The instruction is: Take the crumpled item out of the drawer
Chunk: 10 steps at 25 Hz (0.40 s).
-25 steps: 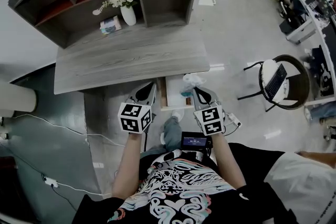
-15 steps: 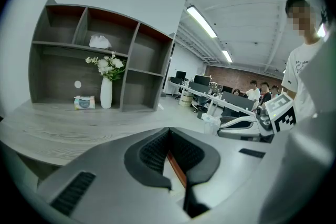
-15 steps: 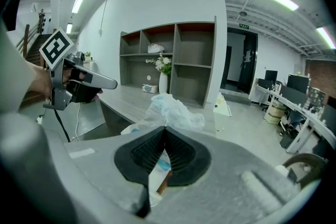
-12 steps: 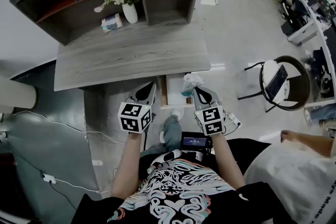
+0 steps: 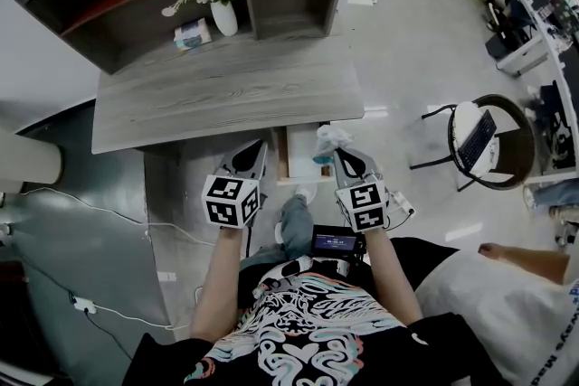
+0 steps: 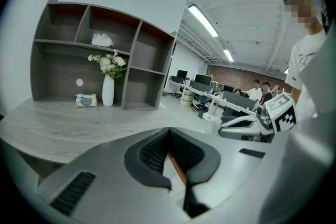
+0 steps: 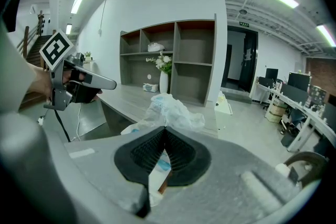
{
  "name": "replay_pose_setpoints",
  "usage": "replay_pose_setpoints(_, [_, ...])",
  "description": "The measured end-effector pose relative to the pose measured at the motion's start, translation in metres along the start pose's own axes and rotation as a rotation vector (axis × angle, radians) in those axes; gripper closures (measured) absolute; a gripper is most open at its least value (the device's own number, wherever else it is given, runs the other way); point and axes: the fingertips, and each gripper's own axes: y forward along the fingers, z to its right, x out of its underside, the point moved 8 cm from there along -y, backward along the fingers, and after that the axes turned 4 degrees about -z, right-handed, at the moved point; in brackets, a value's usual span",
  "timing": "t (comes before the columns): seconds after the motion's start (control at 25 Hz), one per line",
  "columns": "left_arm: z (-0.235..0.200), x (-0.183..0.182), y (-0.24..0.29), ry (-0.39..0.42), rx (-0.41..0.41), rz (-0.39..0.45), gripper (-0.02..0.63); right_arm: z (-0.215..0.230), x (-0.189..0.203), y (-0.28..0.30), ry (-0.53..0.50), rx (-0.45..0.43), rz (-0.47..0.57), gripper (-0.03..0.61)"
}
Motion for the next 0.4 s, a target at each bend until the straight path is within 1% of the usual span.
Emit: replay_pose_setpoints(0.4, [-0.0072, 0.0005, 0.0044, -0.007, -0.004, -0.008, 0.612, -0.0022, 0.0021, 0.0091, -0.005, -0.011, -0.02, 0.571])
